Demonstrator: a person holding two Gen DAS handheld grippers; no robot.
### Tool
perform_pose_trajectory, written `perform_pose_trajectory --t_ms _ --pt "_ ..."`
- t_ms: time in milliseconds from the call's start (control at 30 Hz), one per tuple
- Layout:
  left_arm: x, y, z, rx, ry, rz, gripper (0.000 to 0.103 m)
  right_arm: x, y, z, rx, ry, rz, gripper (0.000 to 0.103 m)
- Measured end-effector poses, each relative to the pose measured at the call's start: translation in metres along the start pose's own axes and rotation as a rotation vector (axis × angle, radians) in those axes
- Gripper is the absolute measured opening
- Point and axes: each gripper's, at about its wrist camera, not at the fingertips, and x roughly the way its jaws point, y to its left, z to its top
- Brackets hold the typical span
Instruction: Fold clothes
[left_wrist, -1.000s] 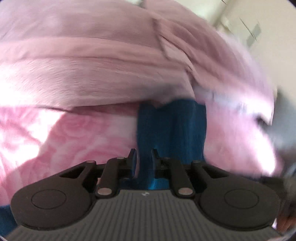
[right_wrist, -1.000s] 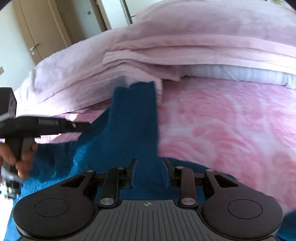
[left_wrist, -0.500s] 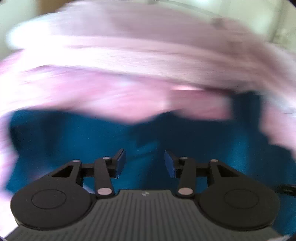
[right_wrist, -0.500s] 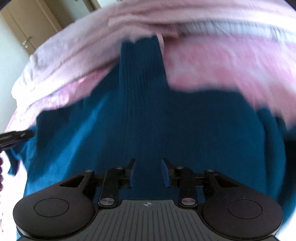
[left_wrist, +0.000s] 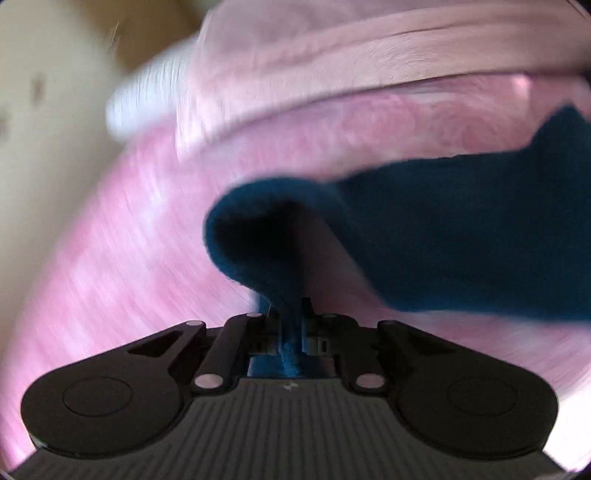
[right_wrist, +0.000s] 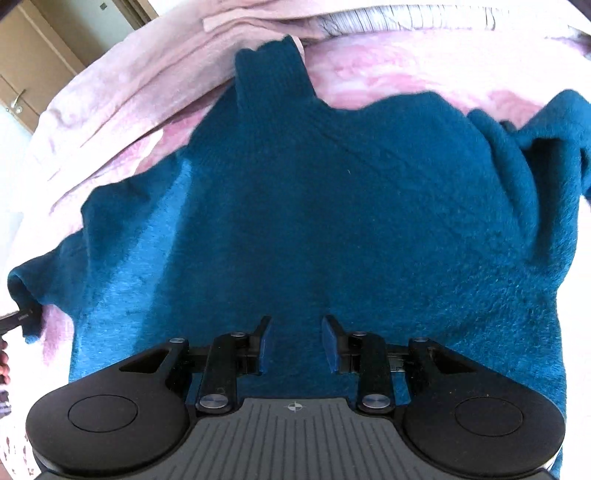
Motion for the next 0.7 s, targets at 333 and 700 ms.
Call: perform_pose_trajectory --t_ms 333,700 --pt "0.074 0.063 -0.102 0.768 0.022 0.364 0.012 -0.016 0.018 -0.03 0.095 0.004 -0.033 0.033" --pt "0.052 0.115 -0.108 0.037 0.395 0.288 0.032 -0.037 0.009 -0.067 0.097 0.019 -0.074 0.033"
